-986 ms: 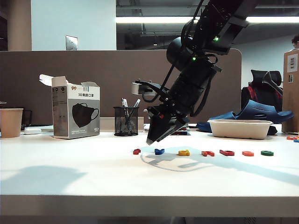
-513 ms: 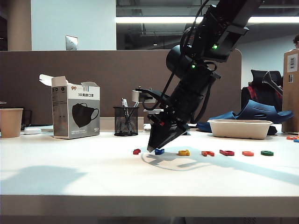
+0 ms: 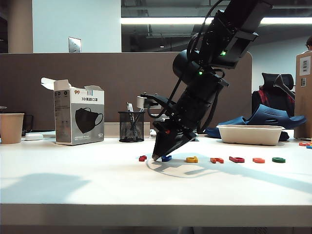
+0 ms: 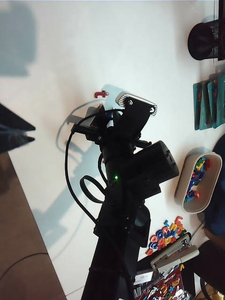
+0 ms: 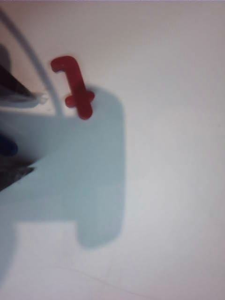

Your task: Select the appropriate letters from the row of letter magnets placed on the table to arrange into the word "yes".

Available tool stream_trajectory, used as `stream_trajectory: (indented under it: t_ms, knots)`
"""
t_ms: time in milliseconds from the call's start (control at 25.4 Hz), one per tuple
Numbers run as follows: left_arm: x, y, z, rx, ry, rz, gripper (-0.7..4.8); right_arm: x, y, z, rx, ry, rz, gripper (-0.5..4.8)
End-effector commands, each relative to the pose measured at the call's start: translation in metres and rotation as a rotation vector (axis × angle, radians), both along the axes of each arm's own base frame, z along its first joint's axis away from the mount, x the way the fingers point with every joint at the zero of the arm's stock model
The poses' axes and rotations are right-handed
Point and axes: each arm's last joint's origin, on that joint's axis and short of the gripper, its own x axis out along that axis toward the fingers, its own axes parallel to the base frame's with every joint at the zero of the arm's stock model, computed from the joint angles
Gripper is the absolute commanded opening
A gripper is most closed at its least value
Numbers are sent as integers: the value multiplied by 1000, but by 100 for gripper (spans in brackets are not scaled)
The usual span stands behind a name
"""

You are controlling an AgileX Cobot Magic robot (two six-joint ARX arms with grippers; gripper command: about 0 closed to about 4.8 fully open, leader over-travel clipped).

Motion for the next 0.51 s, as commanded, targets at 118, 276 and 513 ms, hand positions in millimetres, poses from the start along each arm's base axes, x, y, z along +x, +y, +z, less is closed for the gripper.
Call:
stream_trajectory:
  t_ms: [118,276,513]
  knots:
    - [0,1,2,-7,-7,2,-5,-1,0,-2,-7,9,3,174]
    - [0,1,2,-7,-7,2,-5,-2,-1,-2,-14,22,2,170]
    - [0,1,2,-7,-7,2,-5,-3,-3,-4,-27,44,-1,168]
